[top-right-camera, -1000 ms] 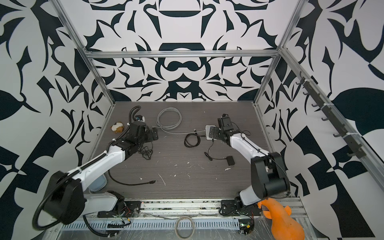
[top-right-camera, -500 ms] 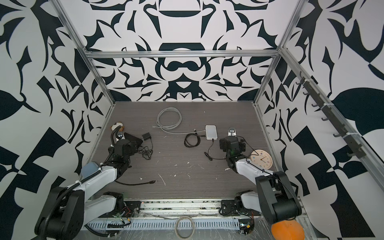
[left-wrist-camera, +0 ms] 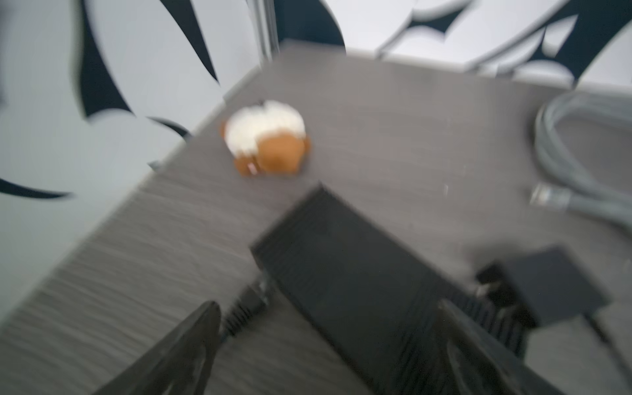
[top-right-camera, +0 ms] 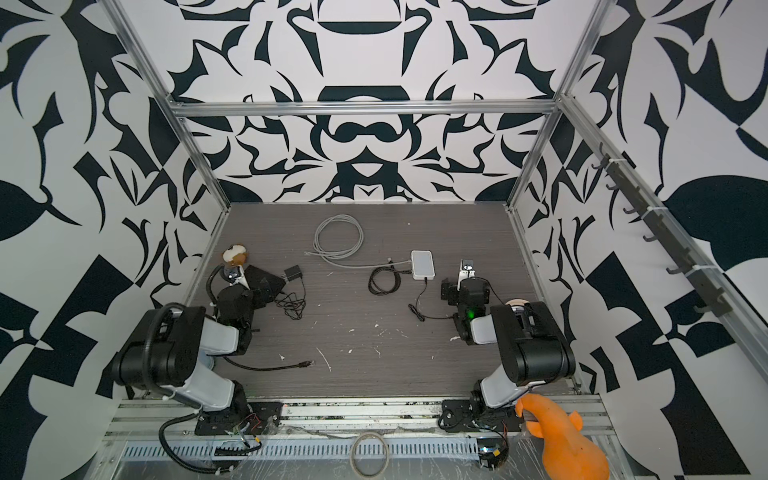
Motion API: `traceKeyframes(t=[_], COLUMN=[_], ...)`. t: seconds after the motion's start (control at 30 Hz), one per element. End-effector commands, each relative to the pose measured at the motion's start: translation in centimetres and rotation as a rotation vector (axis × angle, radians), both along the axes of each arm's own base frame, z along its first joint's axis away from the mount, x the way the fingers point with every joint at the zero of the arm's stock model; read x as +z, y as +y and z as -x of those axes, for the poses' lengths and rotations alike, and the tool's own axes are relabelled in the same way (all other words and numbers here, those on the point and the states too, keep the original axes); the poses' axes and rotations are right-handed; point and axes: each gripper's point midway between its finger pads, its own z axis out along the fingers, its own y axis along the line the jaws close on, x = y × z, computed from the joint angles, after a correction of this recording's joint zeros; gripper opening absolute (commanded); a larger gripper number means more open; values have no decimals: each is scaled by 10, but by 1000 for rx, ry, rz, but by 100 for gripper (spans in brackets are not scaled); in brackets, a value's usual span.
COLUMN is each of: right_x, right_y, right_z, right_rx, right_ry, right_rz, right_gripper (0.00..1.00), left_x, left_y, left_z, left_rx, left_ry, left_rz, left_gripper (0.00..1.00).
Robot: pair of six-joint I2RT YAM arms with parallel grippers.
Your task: Insert the plug into the switch port
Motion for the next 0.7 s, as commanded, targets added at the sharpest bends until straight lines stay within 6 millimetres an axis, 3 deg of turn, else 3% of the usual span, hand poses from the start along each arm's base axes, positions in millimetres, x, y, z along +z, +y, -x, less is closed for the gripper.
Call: traceKeyframes(t=[0.0, 0.07, 0.1, 0.17, 0.27, 0.33, 0.67], right_x=[21, 22, 22, 22, 22, 22, 22], right_y=[2, 2, 2, 3, 3, 3, 3], right_z=[-11, -11, -12, -11, -11, -11, -11], right_rx=[13, 7, 10, 15, 19, 19, 19], right_ry=[-72, -73, -72, -73, -73, -72, -73], right_rz=[-9, -11, -9, -10, -8, -8, -9], right_gripper=[99, 100, 100, 99, 99, 99, 100], left_x=[41, 42, 32, 40, 33, 39, 36], left_y=[-4, 4, 4, 5, 2, 2, -1], left_z=[-28, -33, -31, -31, -31, -33, -32], left_rx=[-63, -10, -5, 2, -11, -17, -33], left_ry=[-138, -107, -26, -129, -45, -107, -75], left_rz=[19, 33, 47, 5, 28, 10, 24], left_gripper=[100, 100, 99, 100, 100, 99, 100])
